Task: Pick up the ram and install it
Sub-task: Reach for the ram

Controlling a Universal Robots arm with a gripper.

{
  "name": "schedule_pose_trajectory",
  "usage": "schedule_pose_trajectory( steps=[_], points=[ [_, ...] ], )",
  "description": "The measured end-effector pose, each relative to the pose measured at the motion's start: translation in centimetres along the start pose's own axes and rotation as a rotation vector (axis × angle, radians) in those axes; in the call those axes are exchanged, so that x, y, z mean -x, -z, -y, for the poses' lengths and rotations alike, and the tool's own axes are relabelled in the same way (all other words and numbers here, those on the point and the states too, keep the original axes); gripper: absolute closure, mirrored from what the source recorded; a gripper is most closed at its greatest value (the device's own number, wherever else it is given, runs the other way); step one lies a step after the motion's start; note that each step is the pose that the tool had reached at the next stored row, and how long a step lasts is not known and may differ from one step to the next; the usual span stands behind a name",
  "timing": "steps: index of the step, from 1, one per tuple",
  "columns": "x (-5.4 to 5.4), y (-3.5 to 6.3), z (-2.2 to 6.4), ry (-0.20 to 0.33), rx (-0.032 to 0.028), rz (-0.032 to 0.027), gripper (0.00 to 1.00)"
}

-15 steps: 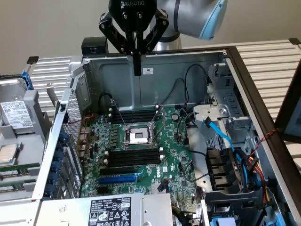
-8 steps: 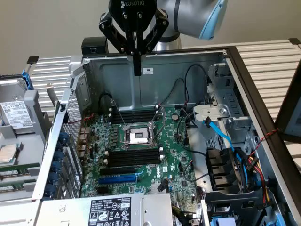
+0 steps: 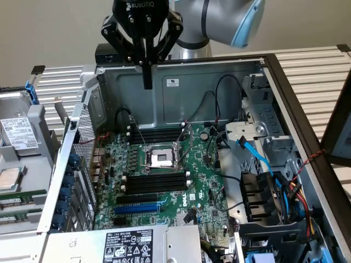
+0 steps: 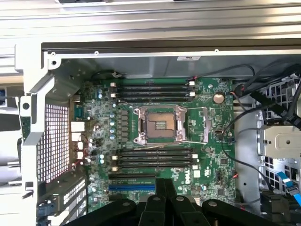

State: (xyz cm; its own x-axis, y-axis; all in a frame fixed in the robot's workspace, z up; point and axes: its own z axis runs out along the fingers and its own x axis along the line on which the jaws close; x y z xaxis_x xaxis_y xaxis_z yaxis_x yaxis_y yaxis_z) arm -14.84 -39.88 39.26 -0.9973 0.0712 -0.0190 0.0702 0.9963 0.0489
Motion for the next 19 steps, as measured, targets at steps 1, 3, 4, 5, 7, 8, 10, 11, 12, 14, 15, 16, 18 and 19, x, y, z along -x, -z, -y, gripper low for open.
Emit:
schedule_pose_trajectory(
  steps=[1, 3, 4, 5, 7, 8, 10, 11, 12, 14, 15, 16, 18, 19],
  points=[
    [-0.5, 0.01, 0.03, 0.0, 0.0, 0.0, 0.89],
    [-1.3, 0.03, 0.09, 0.0, 0.0001, -0.0001, 0.89],
    [-1.8, 0.04, 0.13, 0.0, 0.0002, 0.0, 0.89],
    [-2.3, 0.05, 0.16, 0.0, 0.0003, -0.0001, 0.89],
    [-3.2, 0.07, 0.22, 0.0, 0.0005, -0.0001, 0.89],
    [-3.6, 0.08, 0.25, 0.0, 0.0005, 0.0, 0.89],
    [-4.5, 0.1, 0.32, 0.0, 0.0006, 0.0, 0.89],
    [-5.0, 0.11, 0.35, 0.0, 0.0007, 0.0, 0.89],
    [-5.4, 0.12, 0.38, 0.0, 0.0006, -0.0001, 0.89],
    [-6.3, 0.14, 0.45, 0.0, 0.0006, -0.0001, 0.89],
    [-6.8, 0.14, 0.48, 0.0, 0.0006, -0.0001, 0.89],
    [-7.3, 0.13, 0.51, 0.0, 0.0006, -0.0001, 0.89],
    [-8.2, 0.07, 0.58, 0.0, 0.0006, -0.0001, 0.89],
    [-8.6, 0.04, 0.62, 0.0, 0.0006, 0.0, 0.89]
  ],
)
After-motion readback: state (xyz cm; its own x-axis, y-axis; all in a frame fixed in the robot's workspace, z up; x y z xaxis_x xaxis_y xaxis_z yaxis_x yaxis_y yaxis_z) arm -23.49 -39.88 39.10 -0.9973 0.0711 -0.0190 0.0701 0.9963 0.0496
